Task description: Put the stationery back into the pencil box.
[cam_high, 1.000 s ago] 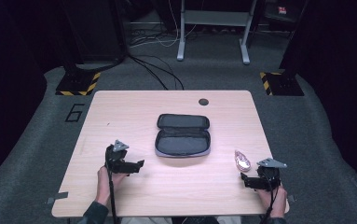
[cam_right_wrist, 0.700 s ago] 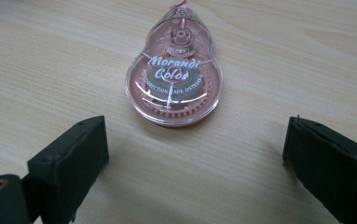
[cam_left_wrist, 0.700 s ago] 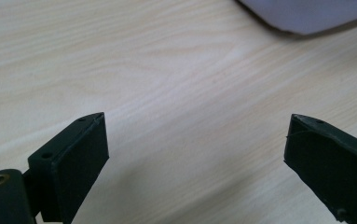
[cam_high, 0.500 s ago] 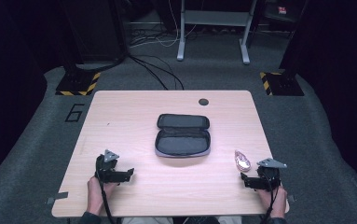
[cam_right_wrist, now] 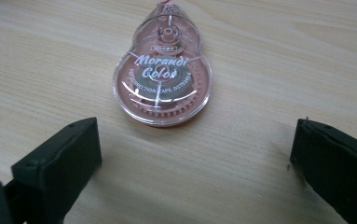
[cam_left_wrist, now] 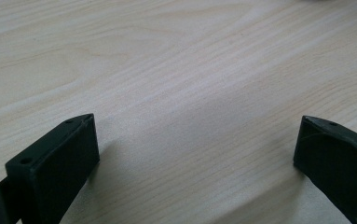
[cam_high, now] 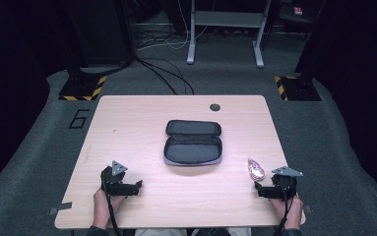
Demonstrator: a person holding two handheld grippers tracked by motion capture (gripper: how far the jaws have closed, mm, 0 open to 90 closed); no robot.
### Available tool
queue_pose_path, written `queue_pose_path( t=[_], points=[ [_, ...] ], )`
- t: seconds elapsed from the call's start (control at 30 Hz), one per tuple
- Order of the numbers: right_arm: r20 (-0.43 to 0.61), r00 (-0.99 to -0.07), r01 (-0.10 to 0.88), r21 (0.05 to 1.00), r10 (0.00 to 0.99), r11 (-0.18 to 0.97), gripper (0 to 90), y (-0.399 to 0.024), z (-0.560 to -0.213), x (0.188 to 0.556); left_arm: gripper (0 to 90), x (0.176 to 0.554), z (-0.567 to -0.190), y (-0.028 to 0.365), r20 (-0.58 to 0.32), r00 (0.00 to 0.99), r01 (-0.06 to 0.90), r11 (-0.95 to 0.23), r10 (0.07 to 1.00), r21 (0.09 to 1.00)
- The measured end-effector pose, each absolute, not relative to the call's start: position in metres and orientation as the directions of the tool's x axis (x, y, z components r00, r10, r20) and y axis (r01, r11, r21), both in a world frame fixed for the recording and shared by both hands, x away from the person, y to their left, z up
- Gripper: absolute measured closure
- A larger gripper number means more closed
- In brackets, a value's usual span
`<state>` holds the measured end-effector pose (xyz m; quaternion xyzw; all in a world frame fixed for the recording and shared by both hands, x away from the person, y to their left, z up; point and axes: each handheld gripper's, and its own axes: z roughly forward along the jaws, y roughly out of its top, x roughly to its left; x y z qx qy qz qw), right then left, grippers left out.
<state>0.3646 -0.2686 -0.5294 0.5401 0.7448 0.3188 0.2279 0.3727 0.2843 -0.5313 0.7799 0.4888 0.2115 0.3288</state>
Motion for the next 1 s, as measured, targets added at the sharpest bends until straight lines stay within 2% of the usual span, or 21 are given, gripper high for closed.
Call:
queue_pose_path(
  t=[0.17,0.53,0.67,1.0],
  points=[
    [-0.003,-0.296,0.668,0.714,0.955,0.21,0.0,-0.267,-0.528,0.365,0.1,0.372,-0.531,0.283,0.004,0.433,0.625,-0.303,0.902,0.719],
    [0.022,-0.327,0.65,0.731,0.945,0.208,0.0,-0.253,-0.52,0.378,0.2,0.372,-0.531,0.284,0.011,0.439,0.625,-0.314,0.899,0.715],
    [-0.002,-0.34,0.636,0.736,0.94,0.232,10.2,-0.248,-0.516,0.385,0.1,0.372,-0.531,0.284,0.011,0.439,0.626,-0.314,0.899,0.714],
    [-0.037,-0.385,0.633,0.716,0.922,0.294,26.9,-0.243,-0.518,0.399,0.2,0.372,-0.531,0.284,0.012,0.438,0.624,-0.314,0.899,0.716]
  ],
)
